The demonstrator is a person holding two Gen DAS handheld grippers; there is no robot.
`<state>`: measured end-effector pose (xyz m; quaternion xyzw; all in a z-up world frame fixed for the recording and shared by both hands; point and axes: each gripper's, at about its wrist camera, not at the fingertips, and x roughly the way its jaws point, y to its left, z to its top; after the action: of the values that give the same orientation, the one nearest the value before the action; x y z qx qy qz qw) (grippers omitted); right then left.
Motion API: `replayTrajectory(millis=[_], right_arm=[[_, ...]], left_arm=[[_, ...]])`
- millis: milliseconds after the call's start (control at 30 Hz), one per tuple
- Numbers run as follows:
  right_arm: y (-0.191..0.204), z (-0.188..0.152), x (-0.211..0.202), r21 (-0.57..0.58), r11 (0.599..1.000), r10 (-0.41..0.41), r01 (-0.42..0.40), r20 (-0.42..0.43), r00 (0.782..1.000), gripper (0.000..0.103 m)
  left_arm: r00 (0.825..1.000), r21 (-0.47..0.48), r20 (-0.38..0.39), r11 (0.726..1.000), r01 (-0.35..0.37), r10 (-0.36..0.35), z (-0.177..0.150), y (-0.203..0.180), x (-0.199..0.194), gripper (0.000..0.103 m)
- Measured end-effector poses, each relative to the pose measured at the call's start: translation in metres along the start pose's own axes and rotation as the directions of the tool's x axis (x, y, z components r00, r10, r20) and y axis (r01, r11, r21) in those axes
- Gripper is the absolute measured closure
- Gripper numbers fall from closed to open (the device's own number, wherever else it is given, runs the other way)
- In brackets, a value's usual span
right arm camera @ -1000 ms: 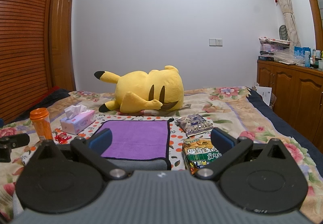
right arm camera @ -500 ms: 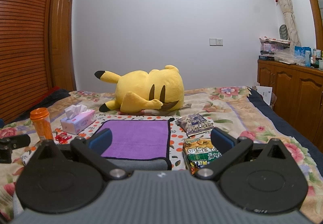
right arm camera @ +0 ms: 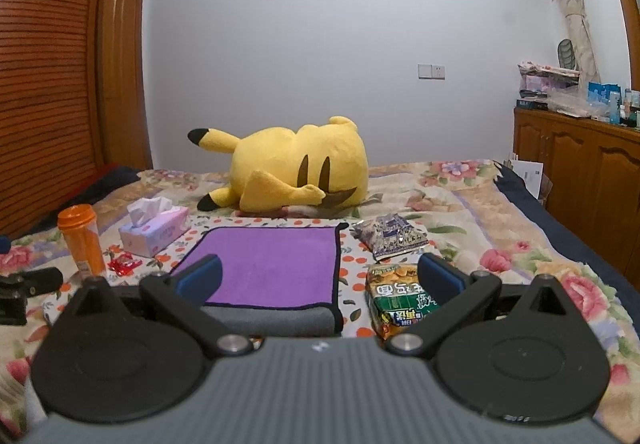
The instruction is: Fold towel
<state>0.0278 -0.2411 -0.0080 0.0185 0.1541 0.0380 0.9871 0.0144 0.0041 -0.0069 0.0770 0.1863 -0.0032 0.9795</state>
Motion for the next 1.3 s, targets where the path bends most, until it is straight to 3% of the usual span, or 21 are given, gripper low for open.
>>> replayTrajectory(millis=[533, 1300], right_arm=[[0.000, 0.000, 0.030, -0.032, 0.999, 0.020, -0.022, -0.070, 0.997, 0.000], [0.007, 0.004, 0.083, -0.102, 0.993, 0.036, -0.051, -0.140, 0.990, 0.000]], left_arm=[[0.998, 0.021, -0.067, 1.000, 0.009, -0.008, 0.004, 0.003, 0.040, 0.000], [0.973, 0.034, -0.198, 0.992, 0.125, -0.116, 0.001, 0.000, 0.098, 0.000]])
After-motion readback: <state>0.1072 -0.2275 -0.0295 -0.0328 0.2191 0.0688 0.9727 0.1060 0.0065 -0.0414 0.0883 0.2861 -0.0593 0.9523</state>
